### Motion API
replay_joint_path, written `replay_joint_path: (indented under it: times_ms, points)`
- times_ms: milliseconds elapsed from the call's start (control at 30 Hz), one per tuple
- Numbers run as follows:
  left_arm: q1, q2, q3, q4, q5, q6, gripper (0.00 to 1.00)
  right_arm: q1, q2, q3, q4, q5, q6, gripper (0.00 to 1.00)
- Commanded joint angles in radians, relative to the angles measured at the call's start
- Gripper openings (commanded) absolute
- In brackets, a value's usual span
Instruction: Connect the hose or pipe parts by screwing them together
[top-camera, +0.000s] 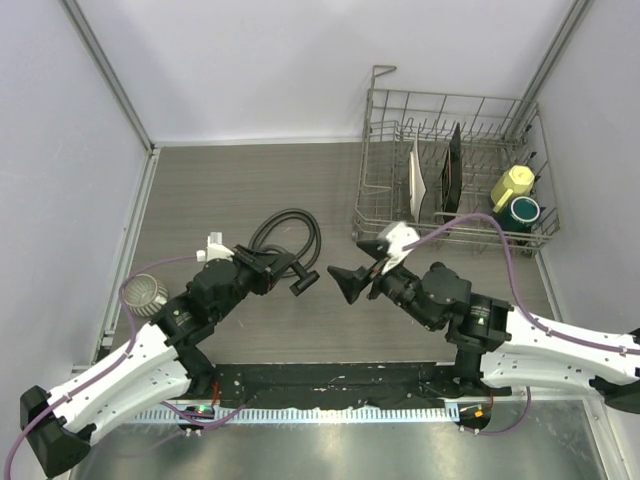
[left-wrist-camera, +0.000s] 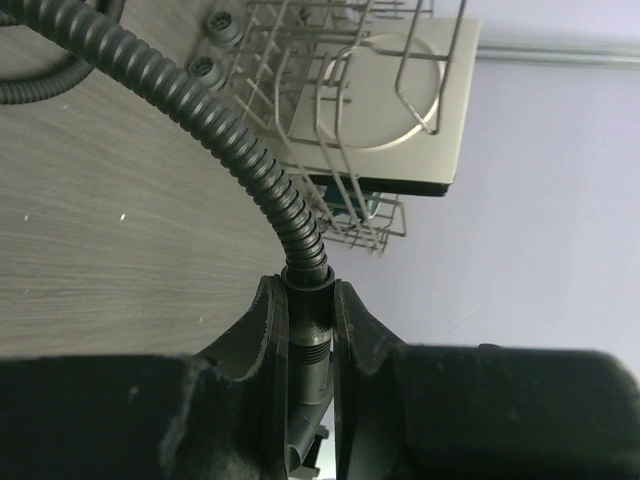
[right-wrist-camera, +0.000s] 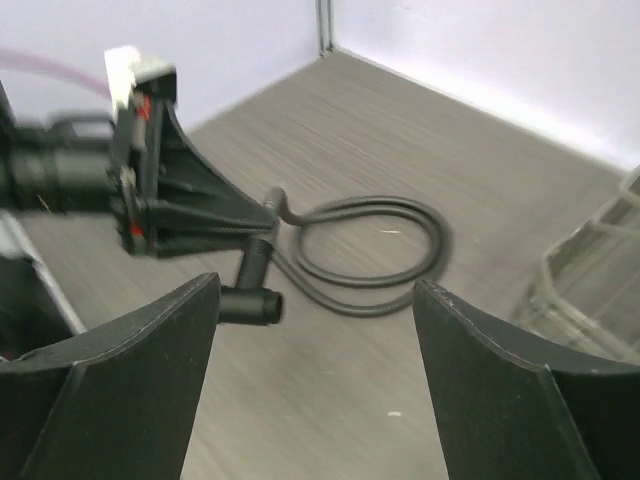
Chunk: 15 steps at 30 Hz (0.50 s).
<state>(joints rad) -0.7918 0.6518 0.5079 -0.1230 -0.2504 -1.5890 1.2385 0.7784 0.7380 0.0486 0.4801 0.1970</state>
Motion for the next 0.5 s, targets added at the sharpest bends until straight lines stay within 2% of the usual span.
replay_joint_path:
  times_ms: [0,33,67,133,200,467]
  points:
    - [0.000,0.032,0.125,-0.122,0.045,-0.009,0.00,0.056,0.091,0.046,-0.093,-0.095,-0.646,0.83]
    - [0.000,0.042,0.147,-0.138,0.046,-0.009,0.00,0.077,0.107,0.055,-0.089,-0.094,-0.706,0.83]
    - [0.000,0.043,0.155,-0.153,0.046,-0.012,0.00,0.110,0.120,0.058,-0.087,-0.097,-0.854,0.83]
    - [0.000,0.045,0.175,-0.185,0.043,-0.015,0.00,0.200,0.163,0.063,-0.089,-0.081,-0.995,0.85]
    - [0.000,0.052,0.185,-0.205,0.049,-0.019,0.00,0.239,0.211,0.061,-0.061,-0.048,-1.127,0.86]
    - [0.000,0.082,0.210,-0.242,0.102,-0.043,0.00,0.315,0.367,0.035,0.144,0.072,-1.406,0.84]
